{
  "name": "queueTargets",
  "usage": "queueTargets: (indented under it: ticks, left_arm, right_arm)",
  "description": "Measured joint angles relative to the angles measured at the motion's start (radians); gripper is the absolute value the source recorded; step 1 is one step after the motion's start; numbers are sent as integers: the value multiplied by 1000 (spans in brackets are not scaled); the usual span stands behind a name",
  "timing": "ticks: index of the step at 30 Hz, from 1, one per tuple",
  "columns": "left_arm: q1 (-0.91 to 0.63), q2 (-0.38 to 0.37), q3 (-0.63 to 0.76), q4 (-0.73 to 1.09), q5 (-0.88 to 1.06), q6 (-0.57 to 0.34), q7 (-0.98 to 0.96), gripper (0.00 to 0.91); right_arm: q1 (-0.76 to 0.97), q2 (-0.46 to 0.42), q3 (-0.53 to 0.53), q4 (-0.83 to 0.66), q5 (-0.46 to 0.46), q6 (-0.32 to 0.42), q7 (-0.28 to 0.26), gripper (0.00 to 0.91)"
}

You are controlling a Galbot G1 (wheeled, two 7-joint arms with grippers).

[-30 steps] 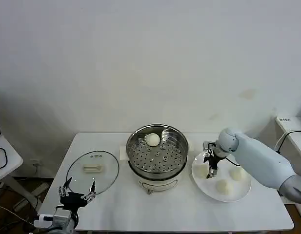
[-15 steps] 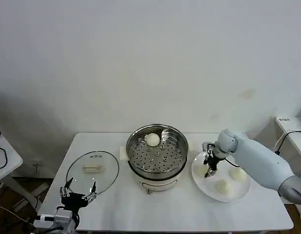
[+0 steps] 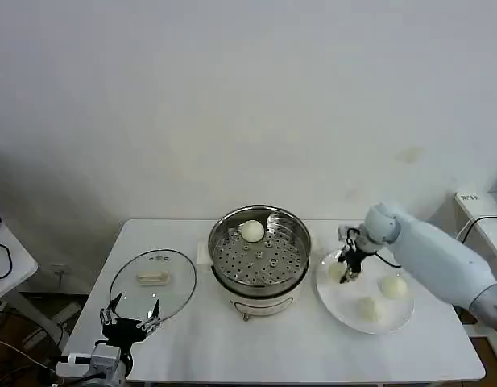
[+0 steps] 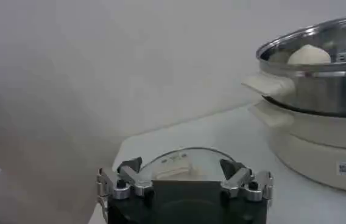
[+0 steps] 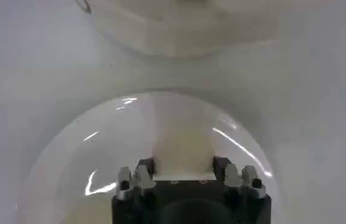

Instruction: Take steamed baozi put them in steamer then cover it.

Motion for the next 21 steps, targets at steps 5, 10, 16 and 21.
queueTargets:
  ticks: [5, 10, 16, 21]
  left_arm:
    - [0, 1, -1, -12, -2, -1, 0, 907]
    - [-7, 2, 0, -24, -1, -1, 1, 907]
    - [-3, 3, -2, -36, -1, -1, 3, 907]
    - [-2, 1, -8, -42, 0, -1, 3, 907]
  right_arm:
    - [114, -15, -60, 40, 67, -22, -6, 635]
    - [228, -11, -126, 83, 149, -51, -10, 635]
    - [318, 21, -187, 112, 235, -89, -4, 635]
    - [356, 80, -222, 111, 286, -114, 5, 635]
